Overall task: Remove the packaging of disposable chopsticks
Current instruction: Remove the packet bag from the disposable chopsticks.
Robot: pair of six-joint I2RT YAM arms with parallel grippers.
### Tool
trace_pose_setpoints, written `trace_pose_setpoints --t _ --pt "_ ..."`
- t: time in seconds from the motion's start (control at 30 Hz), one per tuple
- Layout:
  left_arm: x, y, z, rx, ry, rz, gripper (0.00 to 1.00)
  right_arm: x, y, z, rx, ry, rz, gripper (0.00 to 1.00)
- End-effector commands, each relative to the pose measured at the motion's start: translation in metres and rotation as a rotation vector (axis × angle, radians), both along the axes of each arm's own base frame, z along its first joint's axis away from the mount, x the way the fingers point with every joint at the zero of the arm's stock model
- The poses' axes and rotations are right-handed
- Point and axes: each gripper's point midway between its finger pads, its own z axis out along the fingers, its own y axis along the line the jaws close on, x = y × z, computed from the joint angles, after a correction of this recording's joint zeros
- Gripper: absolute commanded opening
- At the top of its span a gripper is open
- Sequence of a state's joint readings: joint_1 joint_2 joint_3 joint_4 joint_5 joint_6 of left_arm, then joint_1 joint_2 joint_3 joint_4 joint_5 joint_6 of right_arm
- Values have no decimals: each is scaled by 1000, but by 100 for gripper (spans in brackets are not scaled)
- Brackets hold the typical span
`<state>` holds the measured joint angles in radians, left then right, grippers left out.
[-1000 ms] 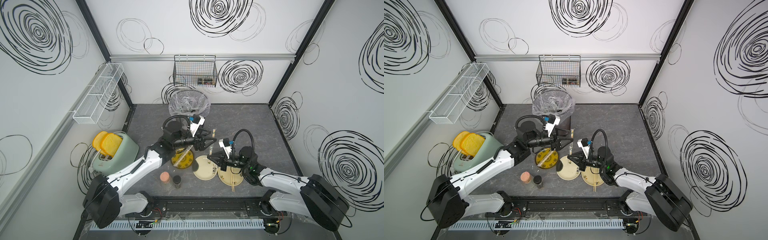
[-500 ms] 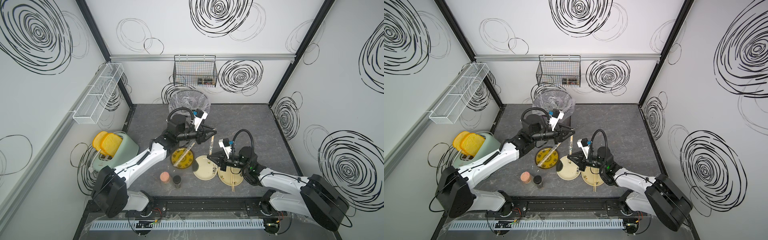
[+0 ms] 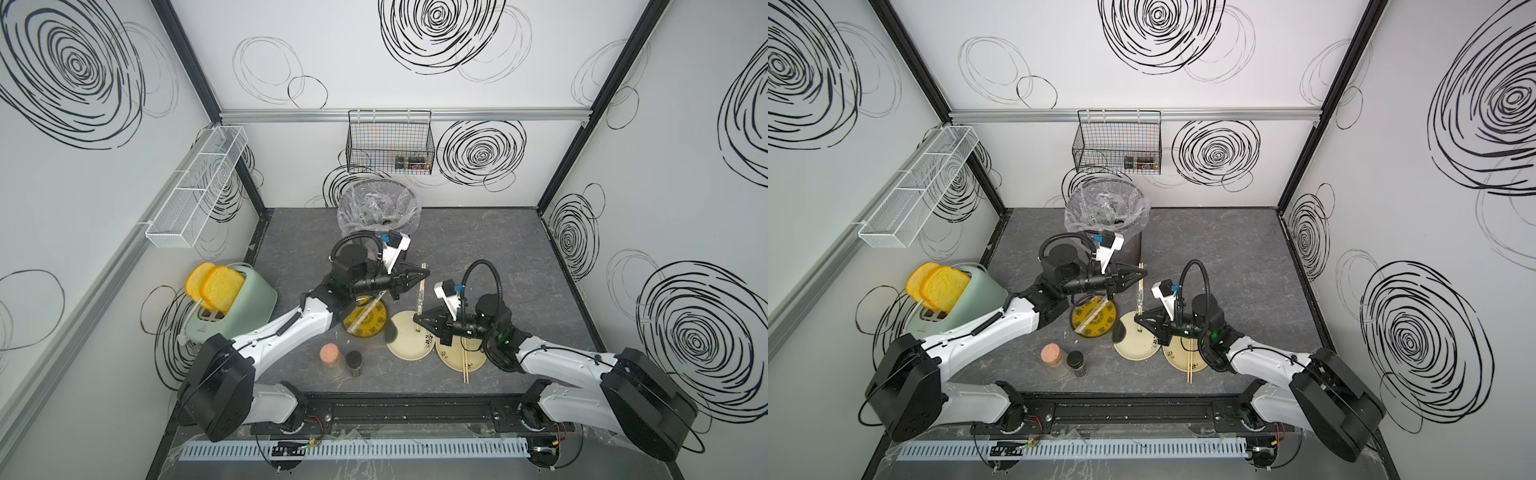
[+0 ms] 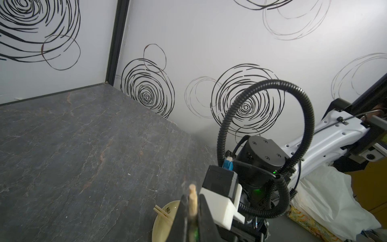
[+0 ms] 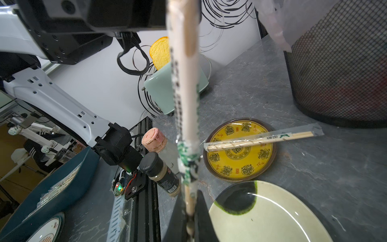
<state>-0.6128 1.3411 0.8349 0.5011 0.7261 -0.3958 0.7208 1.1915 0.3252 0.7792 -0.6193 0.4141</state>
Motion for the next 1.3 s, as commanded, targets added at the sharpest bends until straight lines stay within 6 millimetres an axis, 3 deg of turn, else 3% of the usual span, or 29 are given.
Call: trace_pose_setpoints --t 0.0,0.37,0.6,0.77,0.83,1.13,1.27 --pt "-22 -5 -26 15 56 -50 10 6 1 34 87 -108 -18 0" --pt "-49 -9 -49 -14 124 -80 16 5 -1 36 94 -115 -25 0" --pt "-53 -9 -47 -24 118 -84 15 5 -1 37 95 -119 -30 0" --pt "-47 -8 -20 -33 47 -63 36 5 -1 36 93 -117 -30 0" --pt "-39 -5 -11 -17 29 -35 61 6 -1 36 92 -119 -31 0" --pt "-3 8 20 3 -48 66 76 5 0 35 91 -116 -22 0" --pt "7 7 21 8 -47 76 74 5 -1 36 93 -122 -24 0"
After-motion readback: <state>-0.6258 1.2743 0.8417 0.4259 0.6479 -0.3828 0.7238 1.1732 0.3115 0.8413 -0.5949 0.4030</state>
